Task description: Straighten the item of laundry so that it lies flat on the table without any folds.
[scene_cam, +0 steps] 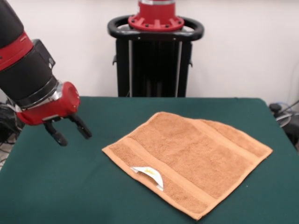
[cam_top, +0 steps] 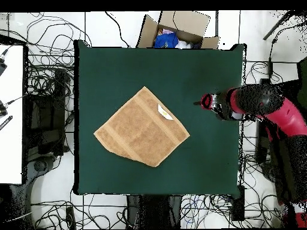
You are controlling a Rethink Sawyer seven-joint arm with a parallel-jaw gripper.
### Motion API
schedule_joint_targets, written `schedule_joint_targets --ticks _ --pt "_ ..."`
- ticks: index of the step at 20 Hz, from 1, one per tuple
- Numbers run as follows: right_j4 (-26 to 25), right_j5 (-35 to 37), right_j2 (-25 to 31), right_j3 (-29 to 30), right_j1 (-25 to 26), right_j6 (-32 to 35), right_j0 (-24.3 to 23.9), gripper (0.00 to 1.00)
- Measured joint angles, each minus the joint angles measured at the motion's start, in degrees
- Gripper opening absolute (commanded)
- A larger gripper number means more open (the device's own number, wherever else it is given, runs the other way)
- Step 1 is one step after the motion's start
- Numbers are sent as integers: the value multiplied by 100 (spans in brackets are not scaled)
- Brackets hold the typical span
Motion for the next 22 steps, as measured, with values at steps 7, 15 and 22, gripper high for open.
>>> schedule_joint_targets --ticks 7,15,22 --pt "-11 -27 508 115 353 -577 -273 100" --pt "-154 -590 889 268 947 -1420 -475 100" --pt "-369 -1016 897 249 1379 -1605 -407 100"
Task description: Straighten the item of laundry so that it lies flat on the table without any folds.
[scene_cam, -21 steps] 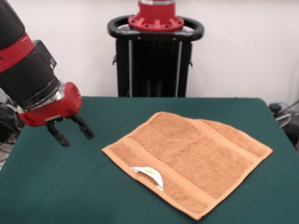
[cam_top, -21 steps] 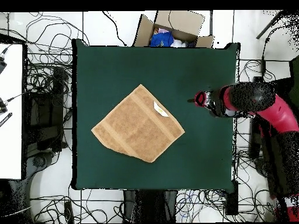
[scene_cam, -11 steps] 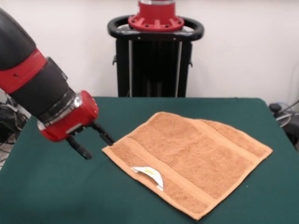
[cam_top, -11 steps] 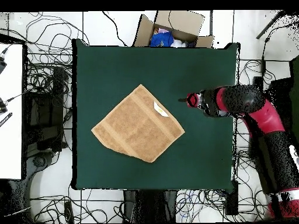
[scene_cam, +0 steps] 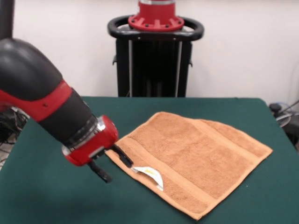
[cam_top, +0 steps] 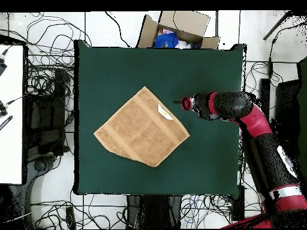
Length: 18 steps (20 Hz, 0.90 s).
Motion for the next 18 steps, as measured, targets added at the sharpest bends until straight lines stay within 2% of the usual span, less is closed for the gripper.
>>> schedule_joint_targets --ticks 7,18 --pt "-183 -191 33 -2 359 0 85 100" --pt "-274 -390 121 -4 546 0 133 100"
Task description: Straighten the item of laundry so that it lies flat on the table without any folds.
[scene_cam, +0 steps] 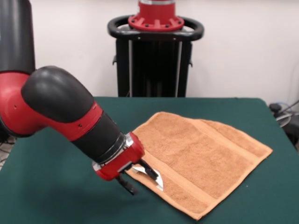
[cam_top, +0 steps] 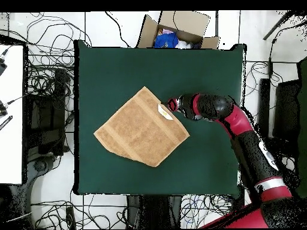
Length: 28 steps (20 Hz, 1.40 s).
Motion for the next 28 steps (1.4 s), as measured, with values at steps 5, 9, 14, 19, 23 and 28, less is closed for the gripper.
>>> schedule_joint_targets --ticks 5,9,14,19,23,28 --pt "1 -183 -3 0 46 0 90 100" --pt "2 -344 -12 -2 117 0 213 100" --pt "5 -443 -97 -5 194 0 474 100" --pt "5 -445 -98 -57 183 0 599 100" --pt "5 -460 -98 -105 183 0 651 100" --pt "5 -536 -99 -119 180 0 695 100"
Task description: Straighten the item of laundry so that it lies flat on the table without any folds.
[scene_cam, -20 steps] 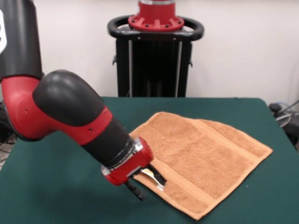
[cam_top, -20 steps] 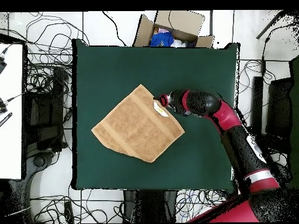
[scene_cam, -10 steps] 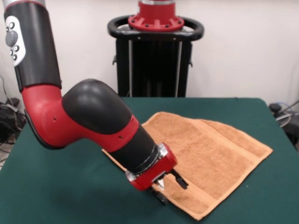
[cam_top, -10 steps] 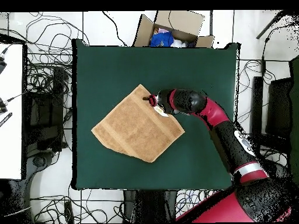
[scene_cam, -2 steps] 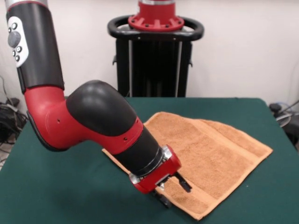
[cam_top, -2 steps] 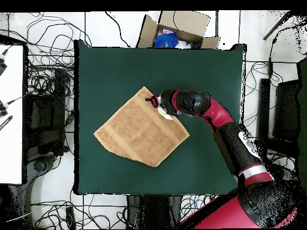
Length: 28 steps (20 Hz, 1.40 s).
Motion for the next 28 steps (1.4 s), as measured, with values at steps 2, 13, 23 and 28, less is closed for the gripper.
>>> schedule_joint_targets --ticks 2,13,23,28 --pt "0 -21 -3 -3 -4 0 13 100" --pt "4 9 -165 -73 -147 0 216 100" --pt "5 274 -279 -259 -222 0 404 100" --pt "7 389 -292 -334 -222 0 444 100"
